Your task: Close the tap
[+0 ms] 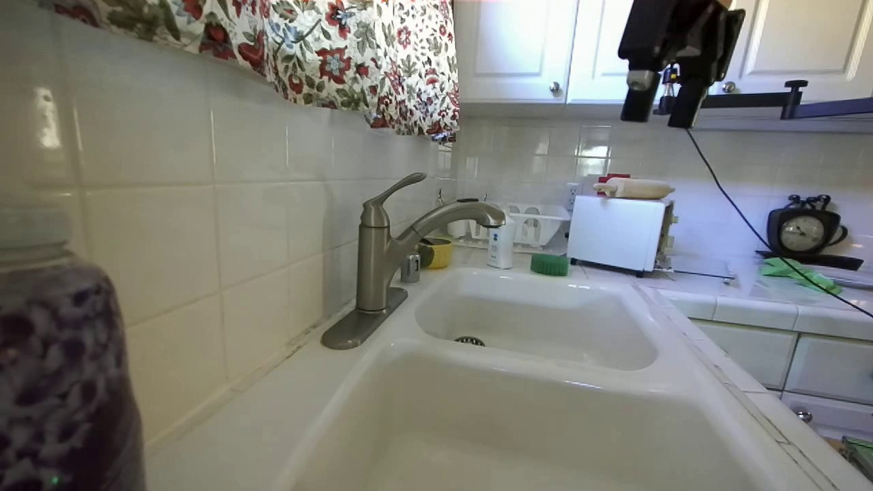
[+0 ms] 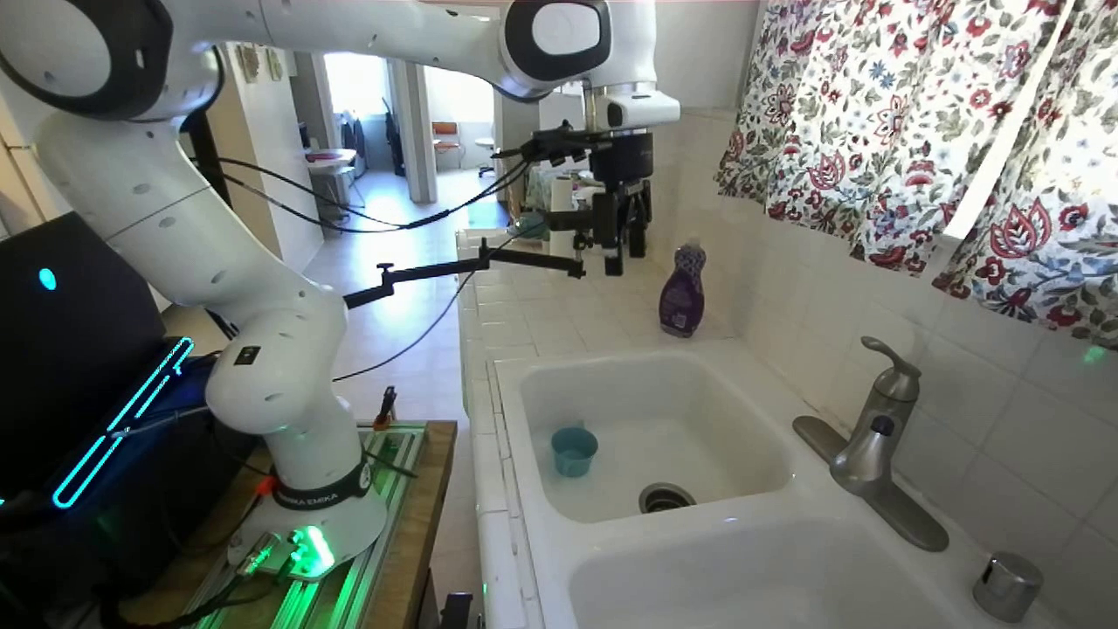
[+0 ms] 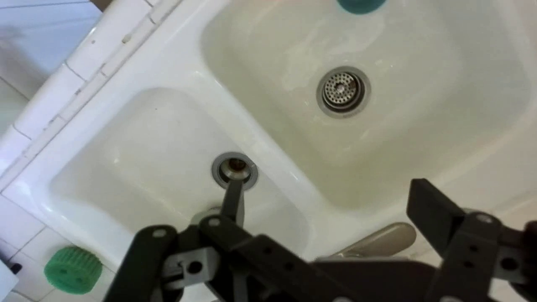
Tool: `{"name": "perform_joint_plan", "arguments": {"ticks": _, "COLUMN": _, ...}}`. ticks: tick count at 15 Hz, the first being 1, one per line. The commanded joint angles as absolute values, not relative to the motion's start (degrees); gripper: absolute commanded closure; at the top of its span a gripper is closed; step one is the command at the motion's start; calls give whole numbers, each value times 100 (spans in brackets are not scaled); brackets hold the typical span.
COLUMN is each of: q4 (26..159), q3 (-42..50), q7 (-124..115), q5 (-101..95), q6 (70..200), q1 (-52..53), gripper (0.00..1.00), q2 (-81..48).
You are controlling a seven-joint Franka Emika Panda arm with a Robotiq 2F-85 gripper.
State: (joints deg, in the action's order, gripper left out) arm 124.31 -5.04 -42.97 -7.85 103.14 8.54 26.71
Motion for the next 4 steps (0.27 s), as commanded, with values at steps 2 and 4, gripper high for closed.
{"name": "perform_joint_plan", "arguments": {"ticks": 2, "q4": 12496, "q3": -709, "q7": -3607, "q5": -679, "q6": 10130, "q1": 476, "gripper": 0, "q2": 2697}}
{"name": "perform_joint_plan", "arguments": {"ticks": 4, "q4": 12538, "q3": -697, "q7": -3419, "q5": -682, "q6": 10108, "q1": 442, "gripper": 0, "q2": 2698}}
